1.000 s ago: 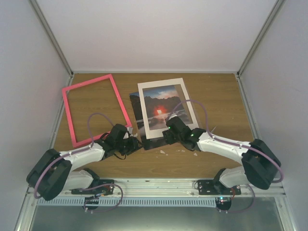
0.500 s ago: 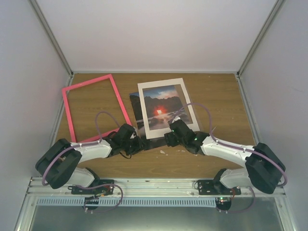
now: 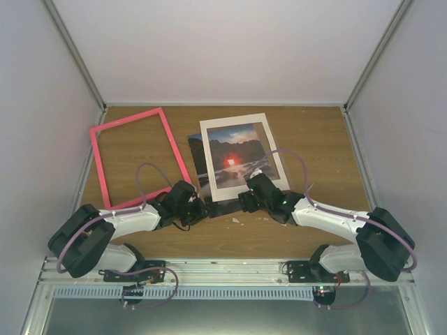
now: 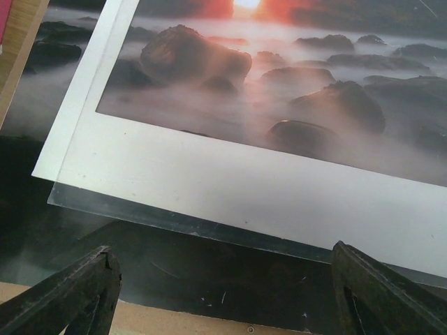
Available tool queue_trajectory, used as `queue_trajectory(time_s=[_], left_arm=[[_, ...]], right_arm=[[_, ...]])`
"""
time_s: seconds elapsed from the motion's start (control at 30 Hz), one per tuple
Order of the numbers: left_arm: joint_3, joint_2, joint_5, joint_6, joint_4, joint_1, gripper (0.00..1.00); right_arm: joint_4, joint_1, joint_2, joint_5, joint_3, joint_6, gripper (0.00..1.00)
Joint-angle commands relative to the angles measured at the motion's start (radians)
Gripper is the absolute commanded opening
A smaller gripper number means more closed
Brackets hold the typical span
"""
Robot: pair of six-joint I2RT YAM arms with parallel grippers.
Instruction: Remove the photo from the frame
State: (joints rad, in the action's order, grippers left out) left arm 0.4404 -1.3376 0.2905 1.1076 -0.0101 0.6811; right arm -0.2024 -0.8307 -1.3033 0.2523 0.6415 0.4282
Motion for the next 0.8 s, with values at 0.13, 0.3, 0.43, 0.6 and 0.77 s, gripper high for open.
queue_trajectory(time_s=[0.13,0.3,0.43,0.6,0.77], left_arm=[[-0.011,-0.043,-0.002,-0.002,-0.032,0.012,0.27],[-0.01,-0.075,0.029,-0.001,-0.074,0.017,0.27],[-0.011,-0.083,0.039,0.01,-0.099,0.021,0.27],[-0.006,-0.073,0.028,0.008,-0.093,0.021,0.26],[-0.022,-0.075,0.017,0.004,-0.084,0.02,0.27]], right_arm=[[0.029,0.007,0.011,0.0,-0.007,0.015,0.83],[0.041,0.007,-0.001,-0.009,-0.008,0.015,0.83],[0.041,0.007,-0.003,-0.01,-0.009,0.016,0.83],[0.027,0.064,0.026,-0.026,-0.026,0.035,0.84],[0.037,0.228,0.064,-0.166,-0.042,0.027,0.86]])
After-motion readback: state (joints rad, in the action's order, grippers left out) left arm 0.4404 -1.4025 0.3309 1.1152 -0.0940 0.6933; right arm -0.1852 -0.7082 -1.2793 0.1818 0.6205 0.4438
